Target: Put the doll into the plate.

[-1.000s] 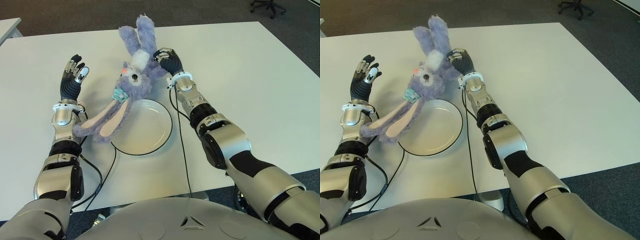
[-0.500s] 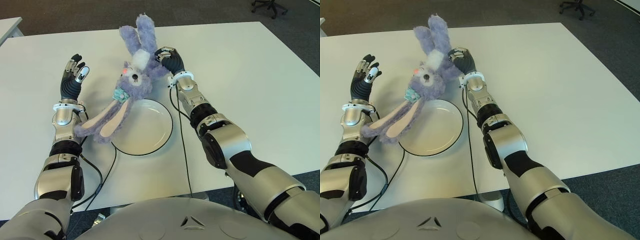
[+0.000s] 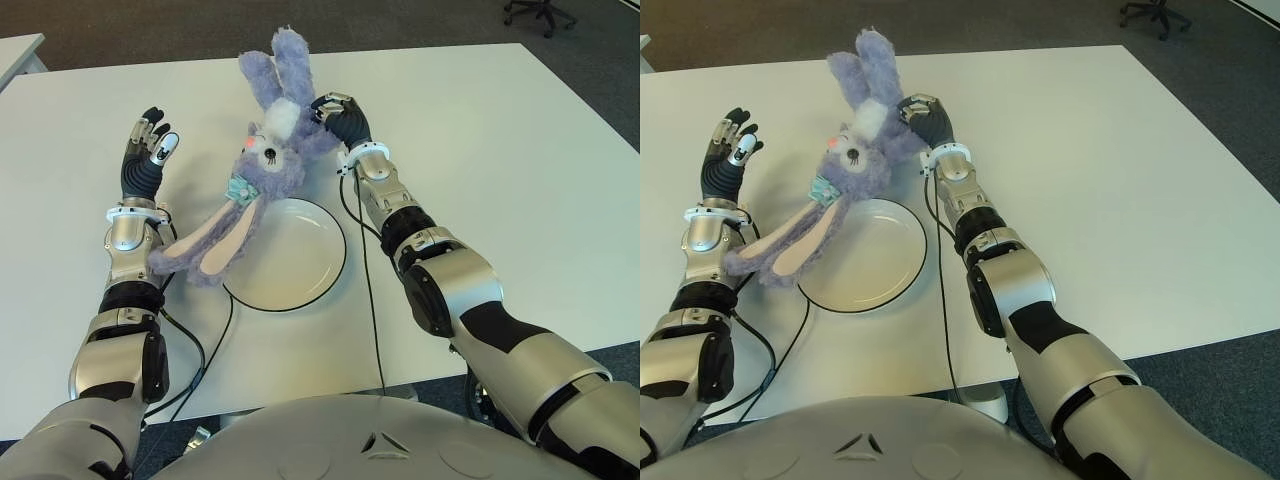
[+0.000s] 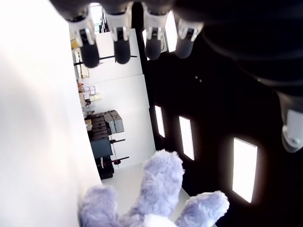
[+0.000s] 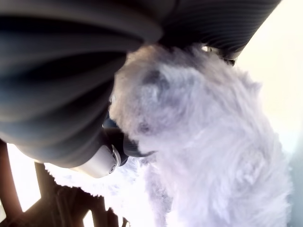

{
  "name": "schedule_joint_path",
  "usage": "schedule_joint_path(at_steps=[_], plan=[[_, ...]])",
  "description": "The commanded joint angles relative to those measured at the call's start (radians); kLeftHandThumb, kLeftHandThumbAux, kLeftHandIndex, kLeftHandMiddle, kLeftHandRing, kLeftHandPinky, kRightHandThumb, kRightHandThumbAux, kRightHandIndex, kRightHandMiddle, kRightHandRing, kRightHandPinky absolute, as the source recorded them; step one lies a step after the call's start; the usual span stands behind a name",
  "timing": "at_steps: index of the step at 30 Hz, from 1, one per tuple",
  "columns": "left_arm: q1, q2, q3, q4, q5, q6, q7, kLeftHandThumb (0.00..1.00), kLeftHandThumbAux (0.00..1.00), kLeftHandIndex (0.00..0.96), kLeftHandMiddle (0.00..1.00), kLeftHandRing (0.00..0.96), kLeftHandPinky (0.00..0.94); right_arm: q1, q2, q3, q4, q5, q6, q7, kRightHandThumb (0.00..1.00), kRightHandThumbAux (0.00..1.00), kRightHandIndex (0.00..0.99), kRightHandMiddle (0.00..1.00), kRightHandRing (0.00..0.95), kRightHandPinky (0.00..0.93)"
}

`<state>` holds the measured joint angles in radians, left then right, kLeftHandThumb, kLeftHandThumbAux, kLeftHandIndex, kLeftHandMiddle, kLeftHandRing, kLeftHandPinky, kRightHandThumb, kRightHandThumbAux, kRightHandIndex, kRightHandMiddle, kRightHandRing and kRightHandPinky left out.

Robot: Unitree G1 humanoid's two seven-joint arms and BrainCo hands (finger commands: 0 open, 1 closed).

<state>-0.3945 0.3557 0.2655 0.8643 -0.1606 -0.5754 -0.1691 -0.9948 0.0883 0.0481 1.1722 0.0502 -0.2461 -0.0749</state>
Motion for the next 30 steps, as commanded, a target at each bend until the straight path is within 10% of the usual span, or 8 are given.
schedule_joint_path(at_steps=[1,9,12,17,18,19,30], plan=[[0.11,-0.066,-0.009,0.066,-0.001,0.017,-0.017,0.0,0.431,0.0,0.066,0.086,0.127,0.076,0.204,-0.02,0.009,0.03,0.009,0.012,0.712,0.715,0.438,0.821,0.834,0.841],[0.11,-0.065,-0.009,0.065,-0.001,0.019,-0.015,0.0,0.426,0.0,0.064,0.081,0.123,0.069,0.191,-0.004,0.01,0.021,0.024,0.083,0.698,0.718,0.432,0.729,0.732,0.715],[0.109,-0.065,-0.009,0.065,-0.001,0.022,-0.014,0.0,0.426,0.0,0.06,0.076,0.113,0.06,0.183,0.011,0.011,0.008,0.049,0.108,0.677,0.723,0.417,0.411,0.492,0.516],[0.11,-0.067,-0.011,0.065,0.006,0.017,-0.005,0.0,0.426,0.0,0.061,0.074,0.109,0.057,0.172,0.045,0.011,-0.019,0.055,0.154,0.667,0.728,0.402,0.267,0.31,0.299],[0.11,-0.067,-0.011,0.064,0.007,0.015,-0.004,0.0,0.426,0.0,0.063,0.078,0.124,0.058,0.17,0.051,0.011,-0.023,0.056,0.163,0.339,0.621,0.218,0.229,0.261,0.234],[0.111,-0.067,-0.012,0.064,0.007,0.014,-0.003,0.0,0.426,0.0,0.064,0.079,0.128,0.059,0.169,0.054,0.011,-0.025,0.056,0.169,0.25,0.596,0.17,0.219,0.248,0.217],[0.117,-0.068,-0.009,0.055,0.004,0.012,-0.009,0.0,0.431,0.0,0.072,0.09,0.138,0.06,0.155,0.089,0.014,-0.035,0.072,0.228,0.201,0.566,0.003,0.089,0.111,0.123]])
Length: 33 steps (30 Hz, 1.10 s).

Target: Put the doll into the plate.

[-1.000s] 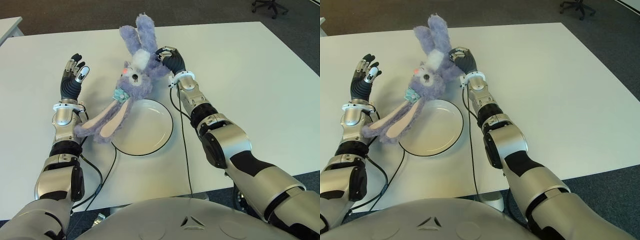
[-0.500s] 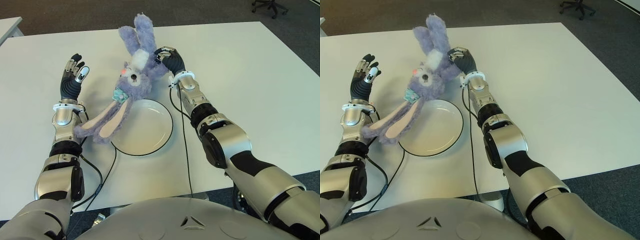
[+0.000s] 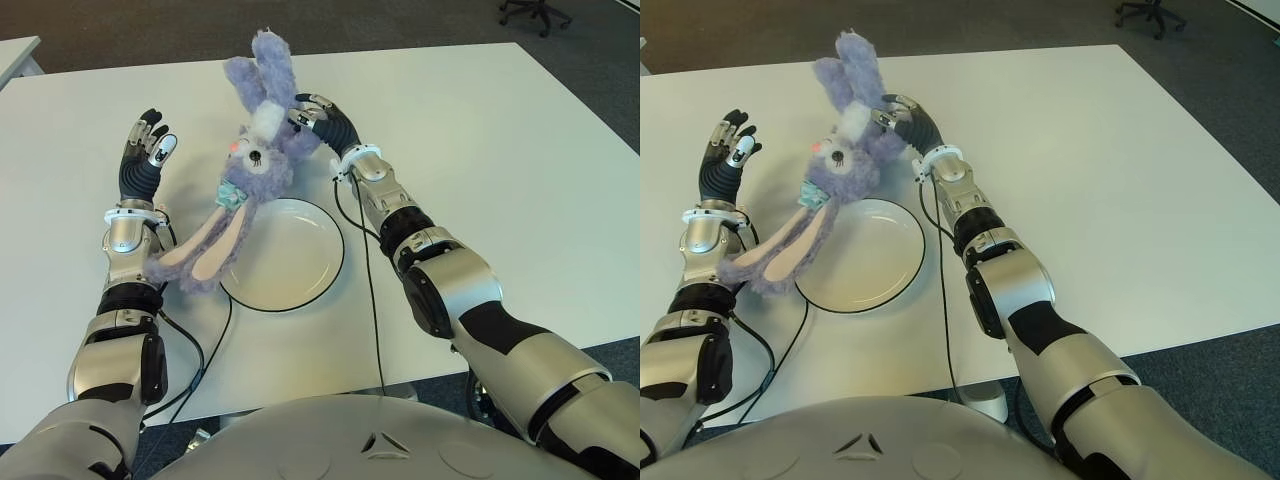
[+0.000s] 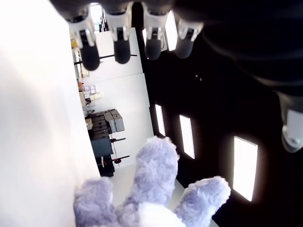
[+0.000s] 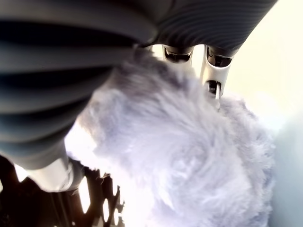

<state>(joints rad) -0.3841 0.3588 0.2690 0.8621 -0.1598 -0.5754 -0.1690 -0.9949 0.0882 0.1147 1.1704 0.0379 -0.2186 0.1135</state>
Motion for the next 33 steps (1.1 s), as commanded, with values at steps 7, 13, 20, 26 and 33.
schedule_joint_path(at_steps=[7,13,20,26,33], plan=[[0.107,-0.072,-0.01,0.055,-0.003,0.016,-0.016,0.0,0.433,0.0,0.067,0.084,0.123,0.061,0.15,0.031,0.016,-0.019,0.057,0.06,0.2,0.529,0.0,0.059,0.086,0.113],[0.106,-0.072,-0.009,0.056,-0.003,0.016,-0.018,0.0,0.425,0.0,0.064,0.079,0.118,0.067,0.151,0.031,0.016,-0.016,0.063,0.057,0.193,0.533,0.0,0.077,0.103,0.136],[0.108,-0.072,-0.009,0.051,-0.003,0.018,-0.02,0.0,0.421,0.0,0.065,0.079,0.12,0.072,0.151,0.03,0.017,-0.016,0.057,0.049,0.183,0.543,0.0,0.067,0.096,0.137],[0.11,-0.07,-0.009,0.046,-0.003,0.018,-0.019,0.0,0.421,0.0,0.061,0.081,0.133,0.075,0.152,0.028,0.015,-0.013,0.06,0.048,0.184,0.552,0.0,0.04,0.079,0.138],[0.113,-0.07,-0.008,0.041,-0.006,0.02,-0.025,0.0,0.425,0.0,0.063,0.085,0.133,0.082,0.153,0.023,0.015,-0.009,0.065,0.042,0.198,0.545,0.0,0.038,0.078,0.132]])
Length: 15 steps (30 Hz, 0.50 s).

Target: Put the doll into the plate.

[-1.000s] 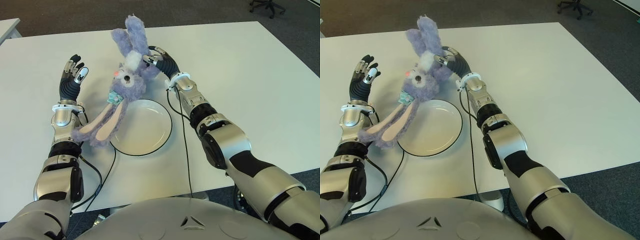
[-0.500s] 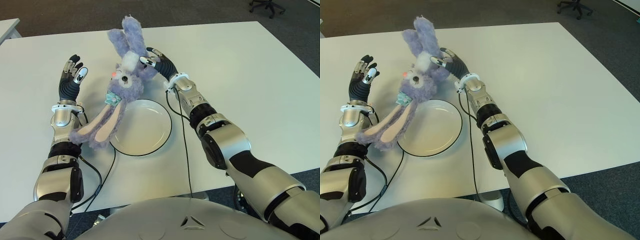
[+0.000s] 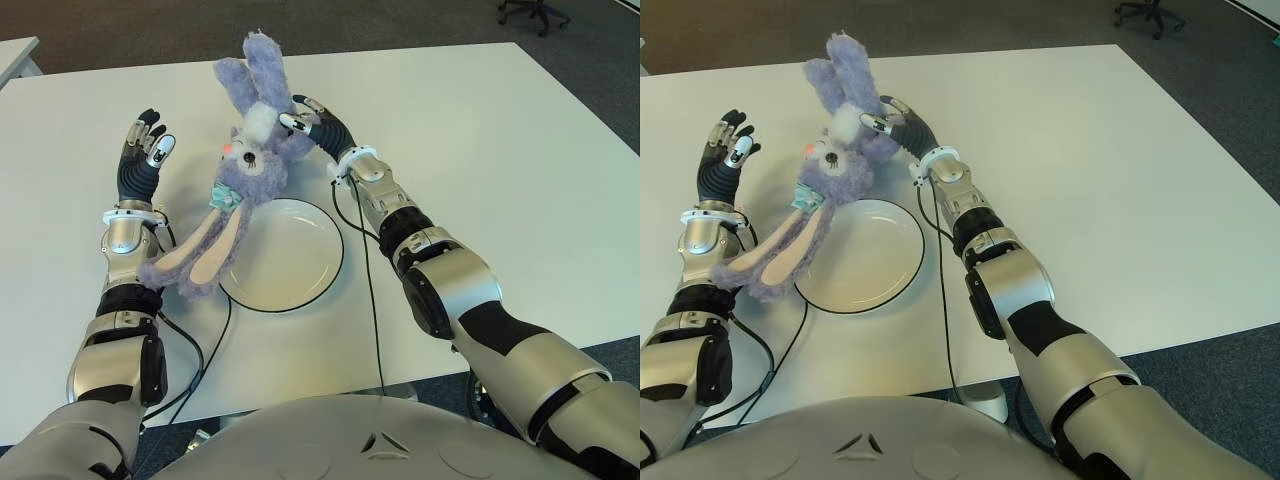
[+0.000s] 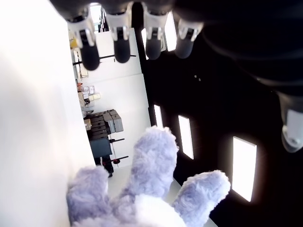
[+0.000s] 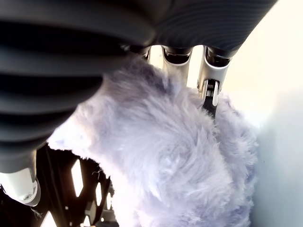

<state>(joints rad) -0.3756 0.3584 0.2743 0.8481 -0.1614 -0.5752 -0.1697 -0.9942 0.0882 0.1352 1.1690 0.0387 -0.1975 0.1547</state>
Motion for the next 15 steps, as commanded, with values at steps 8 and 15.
schedule_joint_path(at_steps=[8,15], plan=[[0.107,-0.07,-0.012,0.051,-0.004,0.02,-0.026,0.0,0.429,0.0,0.065,0.088,0.138,0.09,0.152,-0.001,0.018,-0.007,0.046,0.0,0.21,0.535,0.0,0.045,0.082,0.154],[0.107,-0.069,-0.014,0.051,-0.003,0.019,-0.026,0.0,0.426,0.0,0.069,0.093,0.145,0.102,0.151,-0.007,0.016,0.001,0.049,0.008,0.226,0.549,0.0,0.052,0.103,0.202]])
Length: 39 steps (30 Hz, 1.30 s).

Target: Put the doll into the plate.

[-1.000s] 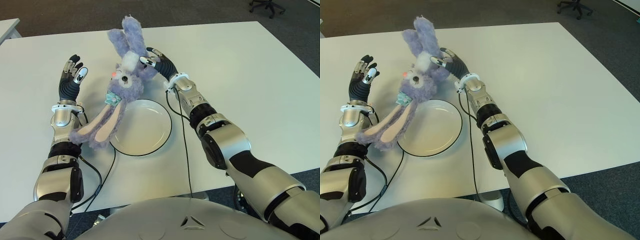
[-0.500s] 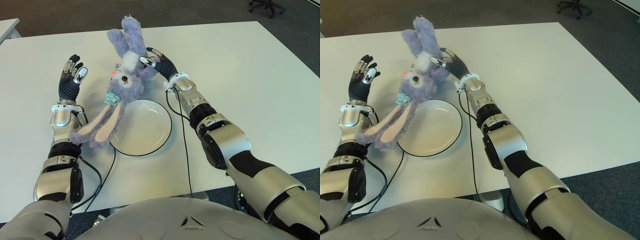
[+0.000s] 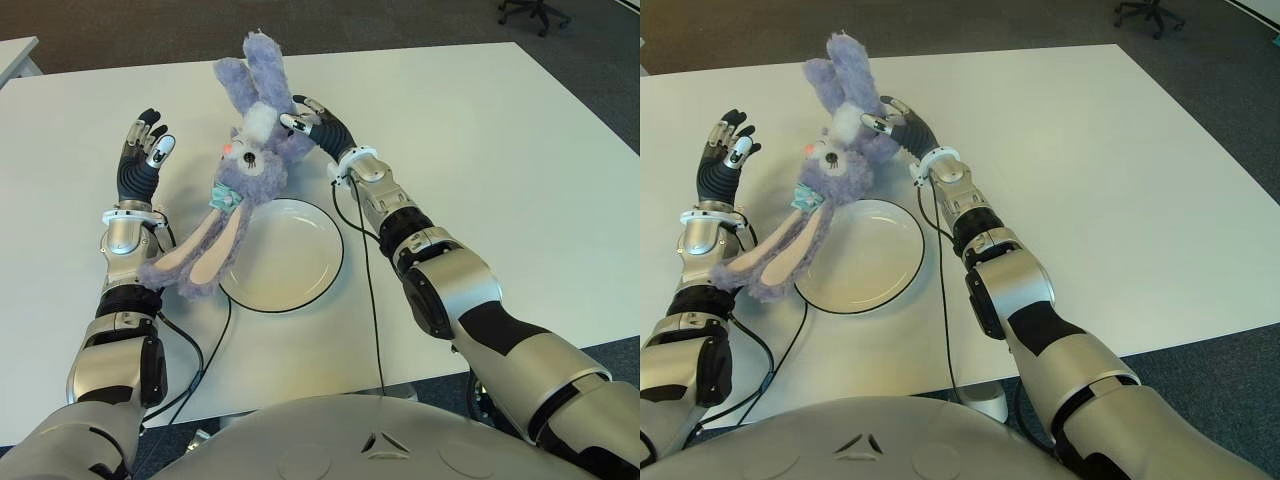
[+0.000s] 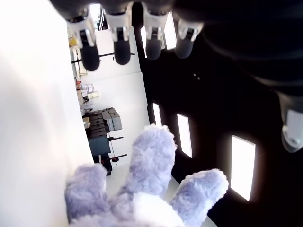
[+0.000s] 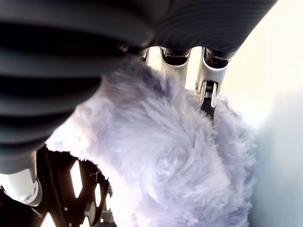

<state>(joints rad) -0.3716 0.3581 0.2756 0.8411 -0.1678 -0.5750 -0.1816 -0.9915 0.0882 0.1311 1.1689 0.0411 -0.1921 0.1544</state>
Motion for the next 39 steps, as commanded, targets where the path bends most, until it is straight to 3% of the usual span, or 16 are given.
schedule_joint_path(at_steps=[1,6,7,10,12,16,20,26,27,29,31,37,39], plan=[[0.103,-0.068,-0.015,0.057,0.003,0.019,-0.015,0.0,0.426,0.0,0.07,0.095,0.151,0.1,0.152,-0.004,0.016,-0.001,0.044,0.007,0.234,0.556,0.0,0.053,0.11,0.219],[0.106,-0.067,-0.015,0.054,0.003,0.018,-0.013,0.0,0.425,0.0,0.071,0.099,0.164,0.103,0.156,-0.018,0.014,0.009,0.065,-0.016,0.269,0.591,0.031,0.079,0.159,0.299],[0.107,-0.066,-0.015,0.052,0.003,0.018,-0.013,0.0,0.426,0.0,0.07,0.099,0.165,0.103,0.157,-0.021,0.012,0.011,0.071,-0.023,0.288,0.611,0.084,0.133,0.281,0.393],[0.108,-0.065,-0.015,0.051,0.003,0.019,-0.014,0.0,0.428,0.0,0.067,0.096,0.154,0.104,0.159,-0.03,0.009,0.015,0.089,-0.043,0.306,0.626,0.147,0.242,0.397,0.502],[0.109,-0.065,-0.015,0.051,0.003,0.02,-0.014,0.0,0.428,0.0,0.067,0.095,0.151,0.103,0.16,-0.033,0.008,0.013,0.099,-0.055,0.31,0.627,0.155,0.26,0.413,0.517],[0.109,-0.063,-0.015,0.049,0.004,0.023,-0.015,0.0,0.43,0.0,0.067,0.095,0.155,0.102,0.16,-0.034,0.004,0.007,0.117,-0.075,0.311,0.648,0.224,0.419,0.522,0.598],[0.109,-0.062,-0.015,0.048,0.004,0.025,-0.014,0.0,0.423,0.0,0.065,0.091,0.135,0.099,0.159,-0.031,0.001,0.002,0.14,-0.091,0.29,0.643,0.259,0.501,0.576,0.64],[0.111,-0.065,-0.015,0.043,0.005,0.026,-0.01,0.0,0.415,0.0,0.064,0.08,0.108,0.083,0.164,-0.05,0.004,0.018,0.22,-0.126,0.288,0.636,0.362,0.643,0.702,0.773],[0.112,-0.064,-0.015,0.042,0.005,0.025,-0.01,0.0,0.415,0.0,0.064,0.079,0.108,0.081,0.165,-0.053,0.004,0.02,0.23,-0.134,0.29,0.635,0.368,0.65,0.709,0.781],[0.113,-0.063,-0.016,0.04,0.006,0.025,-0.011,0.0,0.42,0.0,0.061,0.074,0.104,0.08,0.167,-0.057,0.001,0.023,0.242,-0.144,0.292,0.637,0.505,0.699,0.746,0.81],[0.114,-0.06,-0.016,0.039,0.007,0.025,-0.013,0.0,0.423,0.0,0.06,0.072,0.105,0.078,0.169,-0.061,-0.001,0.025,0.254,-0.153,0.295,0.642,0.559,0.735,0.771,0.825],[0.115,-0.054,-0.017,0.041,0.009,0.026,-0.017,0.0,0.428,0.0,0.061,0.071,0.108,0.071,0.17,-0.075,-0.006,0.038,0.289,-0.167,0.341,0.676,0.615,0.789,0.812,0.849],[0.116,-0.053,-0.017,0.04,0.009,0.027,-0.017,0.0,0.424,0.0,0.058,0.072,0.118,0.068,0.171,-0.082,-0.008,0.045,0.3,-0.169,0.418,0.717,0.614,0.806,0.824,0.852]])
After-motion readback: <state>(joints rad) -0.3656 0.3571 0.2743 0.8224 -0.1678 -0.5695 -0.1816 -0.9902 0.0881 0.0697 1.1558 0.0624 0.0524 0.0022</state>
